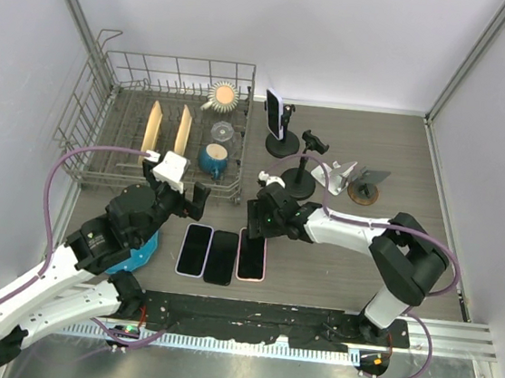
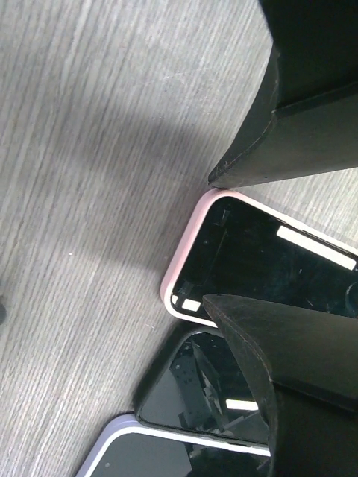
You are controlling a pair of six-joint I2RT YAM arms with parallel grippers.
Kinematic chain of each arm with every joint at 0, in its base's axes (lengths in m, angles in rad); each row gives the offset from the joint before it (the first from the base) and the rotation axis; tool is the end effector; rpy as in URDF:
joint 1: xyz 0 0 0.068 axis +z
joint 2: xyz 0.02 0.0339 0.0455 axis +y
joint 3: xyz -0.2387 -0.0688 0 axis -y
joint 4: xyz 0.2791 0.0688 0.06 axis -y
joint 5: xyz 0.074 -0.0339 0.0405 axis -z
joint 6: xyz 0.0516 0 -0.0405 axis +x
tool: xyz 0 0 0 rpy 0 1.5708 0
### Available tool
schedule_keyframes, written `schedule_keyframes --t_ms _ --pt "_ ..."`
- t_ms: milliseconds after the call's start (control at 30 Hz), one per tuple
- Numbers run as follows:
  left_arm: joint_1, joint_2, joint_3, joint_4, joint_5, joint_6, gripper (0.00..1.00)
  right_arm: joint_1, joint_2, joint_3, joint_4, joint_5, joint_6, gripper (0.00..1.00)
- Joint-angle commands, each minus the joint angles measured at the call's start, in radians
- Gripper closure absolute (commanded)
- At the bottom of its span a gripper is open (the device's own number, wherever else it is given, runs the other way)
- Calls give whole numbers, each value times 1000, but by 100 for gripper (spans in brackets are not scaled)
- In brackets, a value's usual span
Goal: Remove the phone from the phone stand
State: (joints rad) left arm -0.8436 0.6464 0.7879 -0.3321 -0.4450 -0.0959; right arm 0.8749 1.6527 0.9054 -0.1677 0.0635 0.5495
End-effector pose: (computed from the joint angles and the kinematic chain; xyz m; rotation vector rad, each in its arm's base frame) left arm 0.1600 -0.1464 0.3332 0.3295 1.7206 -0.2961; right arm 0.2343 0.2754 0.1063 -0.3872 2.5295 0.5073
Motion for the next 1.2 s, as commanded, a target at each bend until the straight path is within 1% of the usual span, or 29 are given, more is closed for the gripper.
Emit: schedule_keyframes --t_ms 0,200,567,900,1033,1167 --pt "3 -14 -1 45 3 13 9 1 31 72 33 -2 -49 36" --pt "3 -16 -1 45 2 13 9 1 56 96 8 -17 -39 36" --pt "3 -19 -1 47 15 12 9 4 -14 6 -16 -50 12 40" --pt "3 -16 -1 47 15 10 9 15 -36 1 -21 -50 26 41" --pt "3 -21 -3 48 9 10 9 16 -62 6 -36 -34 23 40" --pt "3 -27 -3 47 0 12 9 16 -125 47 -78 15 4 32"
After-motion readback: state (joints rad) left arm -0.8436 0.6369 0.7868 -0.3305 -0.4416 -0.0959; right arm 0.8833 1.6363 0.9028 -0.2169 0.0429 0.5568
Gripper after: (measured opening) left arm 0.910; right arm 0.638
